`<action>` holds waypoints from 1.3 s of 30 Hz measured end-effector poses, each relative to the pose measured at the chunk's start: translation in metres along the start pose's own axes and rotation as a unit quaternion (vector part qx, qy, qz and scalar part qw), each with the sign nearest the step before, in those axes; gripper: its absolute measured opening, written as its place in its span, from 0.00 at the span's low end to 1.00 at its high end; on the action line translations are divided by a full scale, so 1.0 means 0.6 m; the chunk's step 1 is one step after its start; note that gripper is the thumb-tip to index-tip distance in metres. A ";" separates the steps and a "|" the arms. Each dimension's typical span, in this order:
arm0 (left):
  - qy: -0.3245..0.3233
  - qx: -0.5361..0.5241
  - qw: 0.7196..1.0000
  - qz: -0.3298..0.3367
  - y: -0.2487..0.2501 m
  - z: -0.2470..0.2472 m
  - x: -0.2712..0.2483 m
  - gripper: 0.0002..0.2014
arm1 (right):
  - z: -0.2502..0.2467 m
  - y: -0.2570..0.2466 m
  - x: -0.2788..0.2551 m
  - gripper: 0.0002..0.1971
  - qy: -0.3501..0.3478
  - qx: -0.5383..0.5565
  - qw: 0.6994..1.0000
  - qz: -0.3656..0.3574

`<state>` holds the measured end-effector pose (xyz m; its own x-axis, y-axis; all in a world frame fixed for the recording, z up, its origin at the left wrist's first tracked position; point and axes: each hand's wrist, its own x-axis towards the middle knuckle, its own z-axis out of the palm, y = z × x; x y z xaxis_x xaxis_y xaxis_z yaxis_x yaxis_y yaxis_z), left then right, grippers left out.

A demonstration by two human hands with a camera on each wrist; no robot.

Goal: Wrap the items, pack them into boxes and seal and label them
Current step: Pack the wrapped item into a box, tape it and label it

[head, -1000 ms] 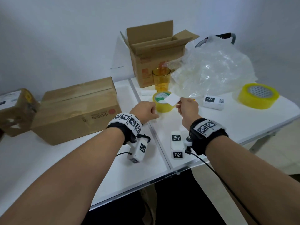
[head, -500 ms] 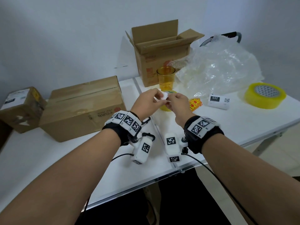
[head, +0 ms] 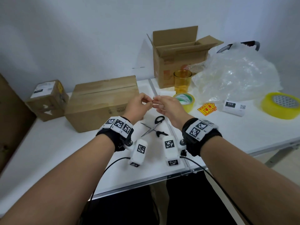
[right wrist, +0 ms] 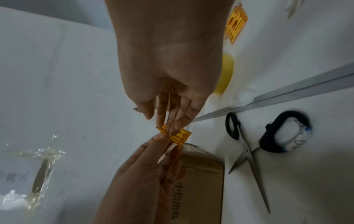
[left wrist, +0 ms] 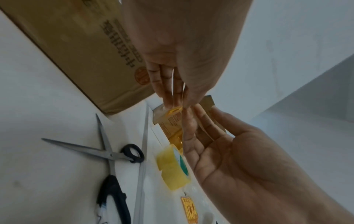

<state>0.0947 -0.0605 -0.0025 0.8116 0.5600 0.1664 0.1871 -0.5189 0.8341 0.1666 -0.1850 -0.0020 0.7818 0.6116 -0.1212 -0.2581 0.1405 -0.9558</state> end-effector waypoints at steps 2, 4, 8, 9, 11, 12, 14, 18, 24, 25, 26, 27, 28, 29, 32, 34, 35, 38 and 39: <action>0.023 -0.064 0.997 -0.042 -0.010 -0.015 -0.005 0.04 | 0.015 -0.001 0.000 0.09 -0.002 -0.020 1.000 -0.013; 0.030 -0.153 0.985 -0.080 -0.022 -0.033 -0.011 0.07 | 0.024 -0.002 0.005 0.06 0.028 -0.047 0.998 -0.038; 0.003 -0.220 0.968 -0.120 -0.037 -0.075 -0.039 0.04 | 0.037 0.001 0.011 0.06 0.049 -0.138 0.985 -0.091; 0.002 -0.236 0.964 -0.124 -0.041 -0.084 -0.044 0.04 | 0.042 0.003 0.010 0.06 0.038 -0.157 0.982 -0.096; -0.001 -0.254 0.958 -0.131 -0.052 -0.099 -0.052 0.03 | 0.055 0.007 0.007 0.08 0.013 -0.190 0.976 -0.103; -0.003 -0.256 0.958 -0.132 -0.056 -0.106 -0.055 0.03 | 0.062 0.010 0.007 0.08 0.002 -0.203 0.973 -0.107; -0.005 -0.258 0.957 -0.133 -0.063 -0.118 -0.062 0.03 | 0.076 0.015 0.005 0.06 -0.015 -0.218 0.969 -0.114; -0.004 -0.255 0.957 -0.135 -0.074 -0.130 -0.072 0.05 | 0.093 0.025 0.004 0.06 -0.023 -0.217 0.970 -0.107; -0.004 -0.261 0.953 -0.151 -0.091 -0.129 -0.083 0.04 | 0.096 0.038 0.002 0.06 -0.052 -0.166 0.983 -0.060; -0.004 -0.262 0.953 -0.153 -0.092 -0.127 -0.085 0.04 | 0.096 0.040 0.001 0.06 -0.056 -0.168 0.983 -0.056; -0.005 -0.264 0.952 -0.155 -0.093 -0.125 -0.088 0.04 | 0.096 0.042 0.000 0.06 -0.058 -0.168 0.983 -0.052; -0.006 -0.265 0.951 -0.157 -0.093 -0.121 -0.090 0.04 | 0.095 0.045 0.001 0.06 -0.056 -0.164 0.984 -0.047; -0.008 -0.267 0.951 -0.159 -0.094 -0.118 -0.092 0.03 | 0.095 0.048 0.001 0.07 -0.053 -0.159 0.985 -0.042; -0.009 -0.267 0.950 -0.162 -0.095 -0.116 -0.094 0.03 | 0.094 0.050 0.001 0.07 -0.050 -0.159 0.985 -0.040; -0.010 -0.248 0.956 -0.155 -0.096 -0.115 -0.098 0.06 | 0.086 0.057 0.004 0.07 -0.039 -0.169 0.983 -0.058; 0.009 -0.205 0.970 -0.132 -0.092 -0.119 -0.100 0.11 | 0.082 0.062 0.006 0.07 -0.026 -0.177 0.980 -0.082; 0.024 -0.187 0.975 -0.118 -0.092 -0.121 -0.099 0.14 | 0.081 0.065 0.008 0.07 -0.024 -0.181 0.979 -0.090; 0.086 -0.112 0.988 -0.062 -0.095 -0.133 -0.092 0.17 | 0.077 0.072 0.014 0.07 -0.020 -0.184 0.977 -0.106; 0.112 -0.042 0.993 -0.022 -0.097 -0.140 -0.087 0.17 | 0.074 0.073 0.017 0.07 -0.022 -0.186 0.976 -0.109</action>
<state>-0.0053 -0.0053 -0.0154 0.6589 0.7152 0.2330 0.1660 -0.4403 0.8824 0.1378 -0.1379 -0.0334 0.7679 0.6327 0.0998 0.1415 -0.0156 -0.9898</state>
